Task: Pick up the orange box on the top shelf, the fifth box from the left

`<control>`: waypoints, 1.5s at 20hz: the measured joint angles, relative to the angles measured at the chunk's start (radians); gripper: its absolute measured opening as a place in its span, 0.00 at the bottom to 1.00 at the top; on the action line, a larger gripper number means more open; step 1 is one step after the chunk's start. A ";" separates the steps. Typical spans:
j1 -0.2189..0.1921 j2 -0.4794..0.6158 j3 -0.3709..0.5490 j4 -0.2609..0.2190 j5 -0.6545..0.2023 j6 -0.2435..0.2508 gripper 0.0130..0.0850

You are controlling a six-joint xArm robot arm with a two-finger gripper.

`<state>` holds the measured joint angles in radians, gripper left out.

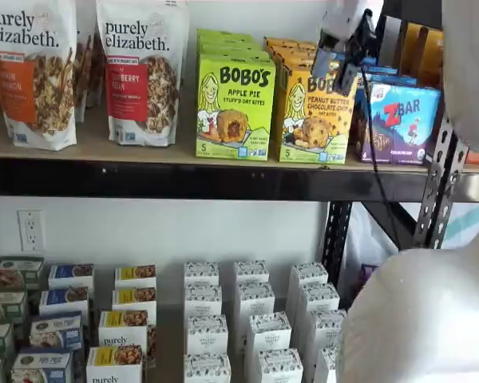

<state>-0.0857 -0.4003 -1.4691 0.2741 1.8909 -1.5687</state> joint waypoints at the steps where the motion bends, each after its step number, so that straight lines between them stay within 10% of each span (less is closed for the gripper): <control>1: 0.001 0.002 -0.003 -0.001 0.006 0.001 1.00; 7: 0.004 -0.023 0.006 0.010 0.020 0.011 1.00; 17: -0.002 -0.101 0.094 0.051 -0.192 0.015 1.00; 30: 0.015 0.017 -0.003 -0.043 -0.320 -0.005 1.00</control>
<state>-0.0709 -0.3833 -1.4726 0.2311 1.5706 -1.5740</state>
